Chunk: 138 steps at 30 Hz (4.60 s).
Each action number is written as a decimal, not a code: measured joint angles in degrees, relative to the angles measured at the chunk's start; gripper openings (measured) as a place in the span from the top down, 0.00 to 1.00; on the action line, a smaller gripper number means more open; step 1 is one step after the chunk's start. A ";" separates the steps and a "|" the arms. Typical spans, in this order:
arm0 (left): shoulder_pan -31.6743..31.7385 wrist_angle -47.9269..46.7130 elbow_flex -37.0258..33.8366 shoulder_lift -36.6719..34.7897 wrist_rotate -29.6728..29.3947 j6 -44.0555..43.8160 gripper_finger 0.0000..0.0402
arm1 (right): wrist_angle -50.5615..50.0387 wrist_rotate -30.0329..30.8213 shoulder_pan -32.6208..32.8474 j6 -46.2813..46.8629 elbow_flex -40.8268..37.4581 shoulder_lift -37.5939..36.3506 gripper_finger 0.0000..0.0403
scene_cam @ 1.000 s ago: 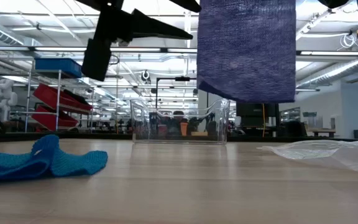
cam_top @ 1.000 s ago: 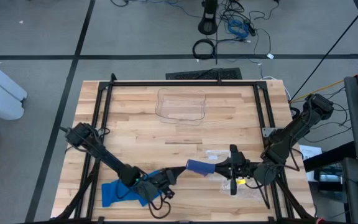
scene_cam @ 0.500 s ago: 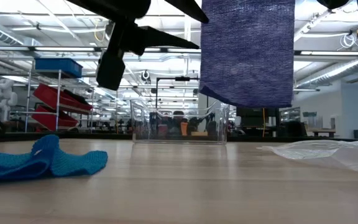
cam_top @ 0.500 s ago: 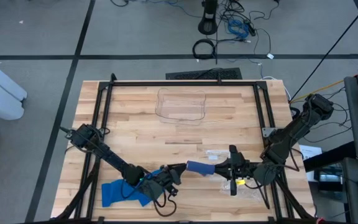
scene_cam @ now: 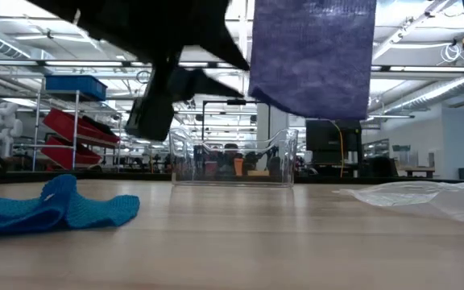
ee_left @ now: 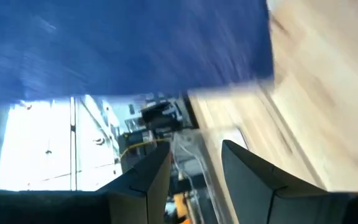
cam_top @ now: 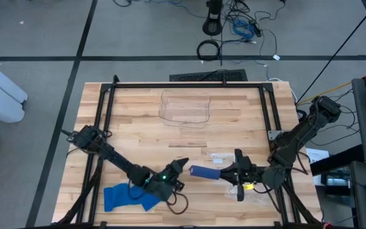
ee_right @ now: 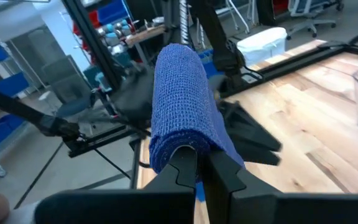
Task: Roll bandage
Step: Roll the purple bandage
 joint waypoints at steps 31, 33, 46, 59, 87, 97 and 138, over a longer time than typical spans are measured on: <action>-2.97 25.96 0.00 0.00 0.66 19.64 0.63 | 9.48 -0.30 0.16 -6.26 0.00 -3.93 1.00; -3.20 26.09 0.00 0.00 0.70 19.70 0.63 | 9.45 -0.28 0.16 -6.39 0.00 -3.93 1.00; -3.51 31.47 0.00 -0.02 0.65 21.35 0.63 | 6.78 -0.30 0.48 -4.47 0.00 -3.08 1.00; -4.86 31.84 0.00 -0.94 0.38 21.36 0.63 | 6.64 4.57 3.77 -5.38 0.00 -2.62 1.00; -5.76 31.61 0.00 -0.94 6.93 25.69 0.63 | 6.60 4.30 1.53 -5.58 0.00 -2.62 1.00; -7.31 31.78 0.00 -0.94 7.81 28.55 0.63 | 6.15 4.54 -0.30 -5.38 0.00 -2.62 1.00; -6.58 34.32 0.00 -0.94 12.82 28.38 0.63 | 2.04 4.07 -0.23 3.77 0.02 1.30 1.00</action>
